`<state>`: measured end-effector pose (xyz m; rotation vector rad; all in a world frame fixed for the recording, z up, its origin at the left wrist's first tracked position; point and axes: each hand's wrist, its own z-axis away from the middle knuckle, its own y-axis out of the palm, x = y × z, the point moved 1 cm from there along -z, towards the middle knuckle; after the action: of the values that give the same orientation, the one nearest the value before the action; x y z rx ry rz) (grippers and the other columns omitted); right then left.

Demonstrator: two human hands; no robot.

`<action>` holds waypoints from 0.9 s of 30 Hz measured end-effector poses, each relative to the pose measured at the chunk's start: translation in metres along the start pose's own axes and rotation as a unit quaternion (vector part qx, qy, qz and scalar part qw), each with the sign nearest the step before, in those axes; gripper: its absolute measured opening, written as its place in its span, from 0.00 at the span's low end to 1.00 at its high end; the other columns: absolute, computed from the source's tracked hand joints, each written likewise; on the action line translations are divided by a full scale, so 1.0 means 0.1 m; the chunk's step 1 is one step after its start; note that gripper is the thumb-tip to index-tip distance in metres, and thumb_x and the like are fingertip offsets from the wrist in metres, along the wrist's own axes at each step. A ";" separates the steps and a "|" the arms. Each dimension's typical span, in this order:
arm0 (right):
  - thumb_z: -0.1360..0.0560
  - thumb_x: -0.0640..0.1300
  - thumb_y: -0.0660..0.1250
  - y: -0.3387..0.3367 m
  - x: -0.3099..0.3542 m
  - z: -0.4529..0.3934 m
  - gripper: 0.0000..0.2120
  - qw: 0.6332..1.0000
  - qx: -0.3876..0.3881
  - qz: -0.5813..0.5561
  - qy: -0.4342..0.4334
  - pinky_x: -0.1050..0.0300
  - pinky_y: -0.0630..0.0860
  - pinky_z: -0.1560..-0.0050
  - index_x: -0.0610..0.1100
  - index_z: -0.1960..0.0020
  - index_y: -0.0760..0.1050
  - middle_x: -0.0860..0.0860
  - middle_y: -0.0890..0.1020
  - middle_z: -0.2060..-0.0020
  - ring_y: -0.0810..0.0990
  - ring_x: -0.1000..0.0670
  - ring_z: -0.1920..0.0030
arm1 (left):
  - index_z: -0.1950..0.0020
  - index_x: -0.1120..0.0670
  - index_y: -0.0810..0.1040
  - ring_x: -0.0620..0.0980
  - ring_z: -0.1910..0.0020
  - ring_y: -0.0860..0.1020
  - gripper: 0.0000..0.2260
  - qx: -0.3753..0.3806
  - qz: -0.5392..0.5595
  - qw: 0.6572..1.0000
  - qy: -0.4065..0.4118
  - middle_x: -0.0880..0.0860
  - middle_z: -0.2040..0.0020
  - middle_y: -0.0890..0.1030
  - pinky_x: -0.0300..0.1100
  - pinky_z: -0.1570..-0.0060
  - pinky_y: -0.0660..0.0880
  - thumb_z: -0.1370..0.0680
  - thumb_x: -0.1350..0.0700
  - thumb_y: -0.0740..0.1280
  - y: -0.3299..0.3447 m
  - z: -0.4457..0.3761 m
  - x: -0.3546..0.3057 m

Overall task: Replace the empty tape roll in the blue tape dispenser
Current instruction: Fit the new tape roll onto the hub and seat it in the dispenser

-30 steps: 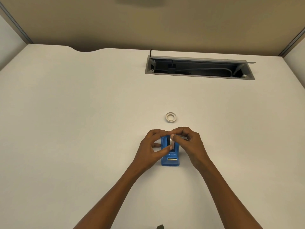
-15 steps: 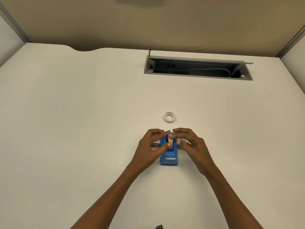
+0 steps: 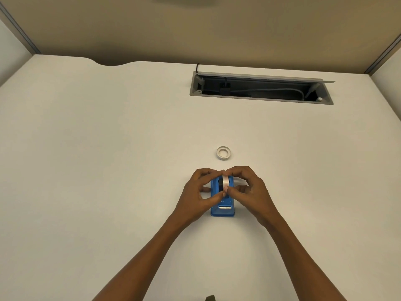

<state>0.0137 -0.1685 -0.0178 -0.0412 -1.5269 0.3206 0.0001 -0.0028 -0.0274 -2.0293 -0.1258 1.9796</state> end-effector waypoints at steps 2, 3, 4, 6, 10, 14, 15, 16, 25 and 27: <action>0.30 0.36 0.71 0.01 0.00 -0.02 0.12 1.000 -0.005 -0.008 0.012 0.60 0.80 0.54 0.45 0.48 0.77 0.50 0.80 0.49 0.79 0.55 0.47 | 0.39 0.45 0.74 0.39 0.43 0.73 0.20 0.002 0.000 1.000 -0.001 0.43 0.42 0.73 0.32 0.50 0.76 0.31 0.52 0.71 0.00 0.00 0.00; 0.30 0.36 0.71 0.02 0.01 -0.02 0.11 1.000 -0.010 -0.016 0.017 0.61 0.79 0.54 0.45 0.49 0.78 0.50 0.80 0.49 0.79 0.56 0.48 | 0.40 0.44 0.74 0.39 0.43 0.73 0.20 0.003 -0.001 1.000 -0.002 0.43 0.43 0.72 0.31 0.50 0.76 0.31 0.52 0.71 0.00 -0.01 0.01; 0.30 0.36 0.70 0.02 0.01 -0.03 0.09 0.999 -0.017 -0.027 0.024 0.63 0.78 0.53 0.45 0.51 0.78 0.49 0.81 0.50 0.79 0.56 0.48 | 0.40 0.43 0.74 0.38 0.43 0.73 0.20 0.004 -0.003 1.000 -0.003 0.42 0.43 0.72 0.31 0.50 0.76 0.31 0.52 0.71 0.00 -0.01 0.01; 0.29 0.36 0.70 0.03 0.01 -0.06 0.07 0.998 -0.026 -0.044 0.040 0.62 0.77 0.51 0.44 0.52 0.79 0.47 0.81 0.51 0.79 0.53 0.47 | 0.42 0.40 0.73 0.37 0.43 0.73 0.20 0.005 -0.007 1.000 -0.004 0.41 0.43 0.71 0.29 0.51 0.75 0.31 0.51 0.71 0.00 -0.01 0.01; 0.29 0.36 0.70 0.04 0.01 -0.11 0.06 0.995 -0.031 -0.053 0.073 0.58 0.75 0.47 0.40 0.52 0.79 0.45 0.82 0.51 0.79 0.48 0.46 | 0.42 0.41 0.73 0.38 0.43 0.73 0.20 0.001 -0.005 1.000 -0.008 0.41 0.43 0.72 0.30 0.51 0.76 0.32 0.50 0.71 0.01 -0.02 0.02; 0.30 0.36 0.70 0.05 0.06 -0.15 0.05 0.990 -0.040 -0.082 0.108 0.55 0.75 0.48 0.37 0.55 0.79 0.44 0.82 0.55 0.80 0.46 0.50 | 0.44 0.36 0.71 0.35 0.44 0.73 0.20 0.002 -0.009 1.000 -0.007 0.40 0.44 0.71 0.28 0.52 0.75 0.32 0.50 0.71 0.01 -0.03 0.02; 0.30 0.36 0.70 0.06 0.06 -0.16 0.04 0.988 -0.046 -0.088 0.117 0.55 0.75 0.49 0.37 0.55 0.79 0.44 0.82 0.56 0.80 0.46 0.51 | 0.44 0.36 0.71 0.35 0.44 0.73 0.20 0.002 -0.010 1.000 -0.007 0.40 0.44 0.71 0.28 0.52 0.75 0.32 0.50 0.71 0.00 -0.03 0.02; 0.30 0.35 0.69 0.07 0.07 -0.17 0.04 0.986 -0.051 -0.093 0.126 0.56 0.75 0.51 0.36 0.55 0.79 0.43 0.82 0.57 0.80 0.47 0.53 | 0.44 0.36 0.71 0.35 0.44 0.73 0.20 0.002 -0.010 1.000 -0.007 0.41 0.44 0.72 0.29 0.52 0.75 0.32 0.50 0.71 0.00 -0.02 0.02; 0.27 0.43 0.68 0.02 0.08 -0.07 0.09 0.985 -0.062 -0.113 0.114 0.65 0.77 0.61 0.39 0.51 0.81 0.46 0.84 0.55 0.80 0.56 0.59 | 0.41 0.40 0.73 0.37 0.43 0.73 0.19 -0.001 -0.012 1.000 -0.006 0.41 0.44 0.72 0.31 0.51 0.76 0.31 0.50 0.70 0.00 -0.02 0.02; 0.29 0.43 0.70 0.02 0.06 -0.05 0.09 0.989 -0.056 -0.093 0.103 0.65 0.78 0.58 0.41 0.50 0.80 0.48 0.84 0.54 0.81 0.54 0.54 | 0.41 0.41 0.73 0.38 0.43 0.73 0.19 0.000 -0.010 1.000 -0.005 0.41 0.44 0.71 0.30 0.52 0.76 0.31 0.50 0.70 0.01 -0.01 0.02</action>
<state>0.0182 -0.1646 -0.0126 -0.0185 -1.3309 0.0779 0.0015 -0.0031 -0.0294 -2.0103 -0.1486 1.9771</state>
